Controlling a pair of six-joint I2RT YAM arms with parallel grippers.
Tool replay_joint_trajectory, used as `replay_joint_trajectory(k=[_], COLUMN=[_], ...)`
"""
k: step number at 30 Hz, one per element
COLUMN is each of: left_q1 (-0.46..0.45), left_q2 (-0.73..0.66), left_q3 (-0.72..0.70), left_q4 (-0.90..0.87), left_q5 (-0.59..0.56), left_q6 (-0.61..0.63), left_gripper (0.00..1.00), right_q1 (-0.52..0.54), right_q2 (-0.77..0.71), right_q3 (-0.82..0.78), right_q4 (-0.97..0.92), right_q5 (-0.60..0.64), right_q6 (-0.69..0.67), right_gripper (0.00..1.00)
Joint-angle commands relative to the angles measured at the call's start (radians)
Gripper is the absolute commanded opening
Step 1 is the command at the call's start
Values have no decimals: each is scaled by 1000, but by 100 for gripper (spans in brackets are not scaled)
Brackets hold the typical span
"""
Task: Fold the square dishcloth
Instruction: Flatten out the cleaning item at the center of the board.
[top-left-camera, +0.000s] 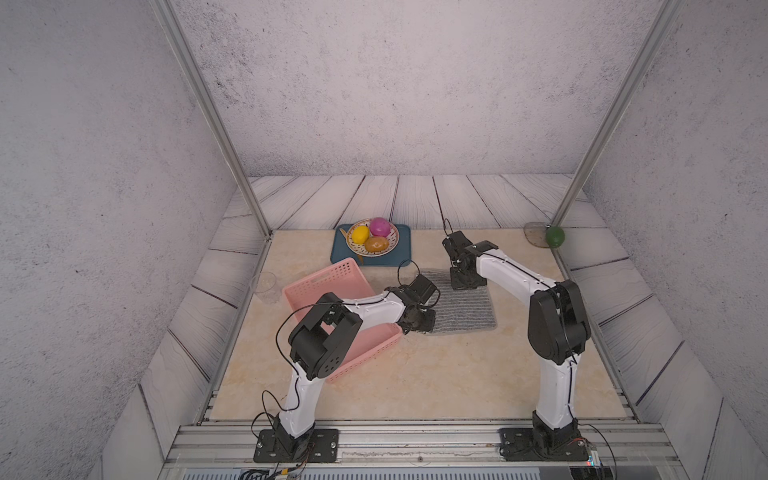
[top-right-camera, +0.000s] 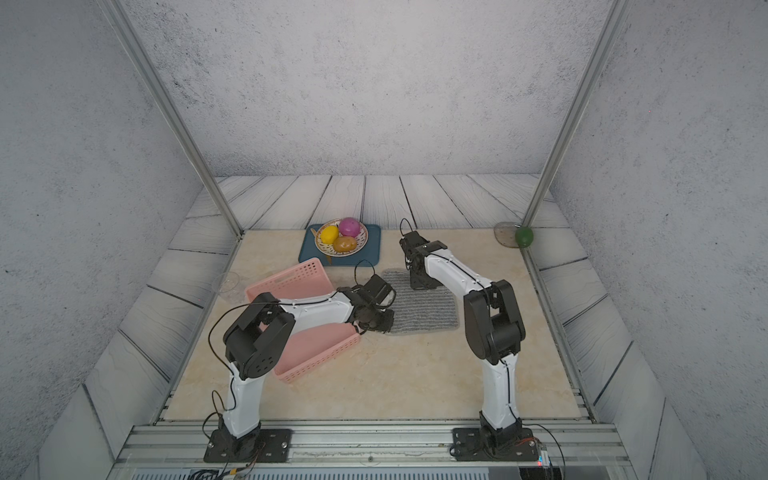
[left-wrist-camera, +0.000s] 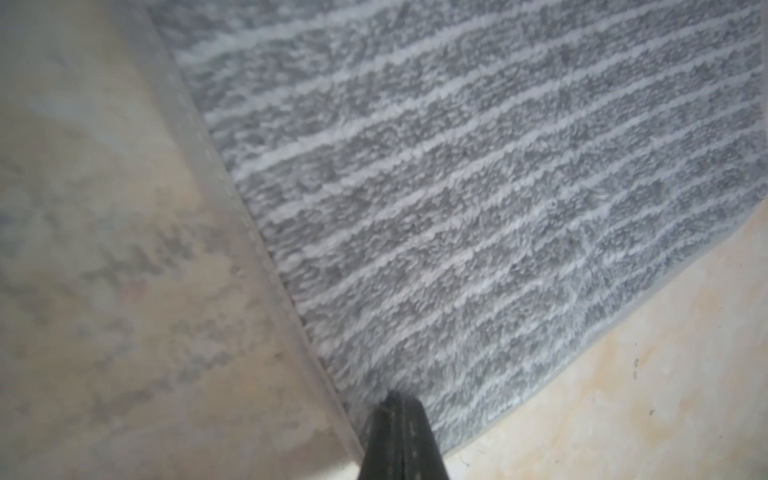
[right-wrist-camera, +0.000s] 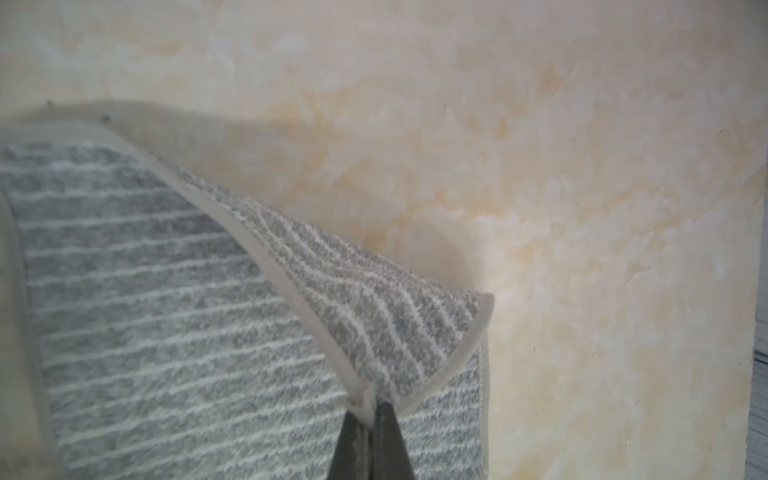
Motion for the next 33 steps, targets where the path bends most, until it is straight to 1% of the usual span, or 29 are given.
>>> replay_joint_trajectory(k=[1, 7, 9, 10, 13, 14, 16, 18, 21, 25, 30, 33], left_q1=[8, 9, 9, 9, 11, 12, 14, 19, 41, 110, 205, 232], left_q2=[-2, -9, -13, -17, -32, -41, -57, -65, -64, -41, 78, 119], left_q3=[-21, -11, -10, -6, 15, 26, 54, 100, 177, 270, 486, 544], left_q4=[-29, -42, -47, -53, -70, -77, -94, -124, -176, -210, -353, -379], left_q5=[-14, -19, -21, -22, -25, -23, -25, -40, -76, -92, -55, 13], left_q6=[9, 19, 24, 26, 34, 37, 50, 67, 86, 110, 194, 228], left_gripper=[3, 11, 18, 25, 53, 59, 69, 76, 79, 79, 78, 73], right_q1=[-24, -59, -74, -81, -101, -105, -115, -121, -129, -131, -131, -132], right_q2=[74, 216, 255, 270, 308, 318, 332, 341, 342, 328, 307, 299], right_q3=[83, 269, 326, 348, 403, 416, 436, 446, 445, 423, 398, 389], right_q4=[-60, -108, -124, -129, -137, -138, -141, -141, -139, -125, -105, -107], right_q5=[27, 12, -5, -18, -51, -57, -66, -80, -108, -130, -149, -141], right_q6=[-43, -80, -91, -98, -123, -133, -152, -166, -179, -189, -195, -199], right_gripper=[1, 2, 2, 2, 2, 2, 0, 0, 0, 0, 0, 0])
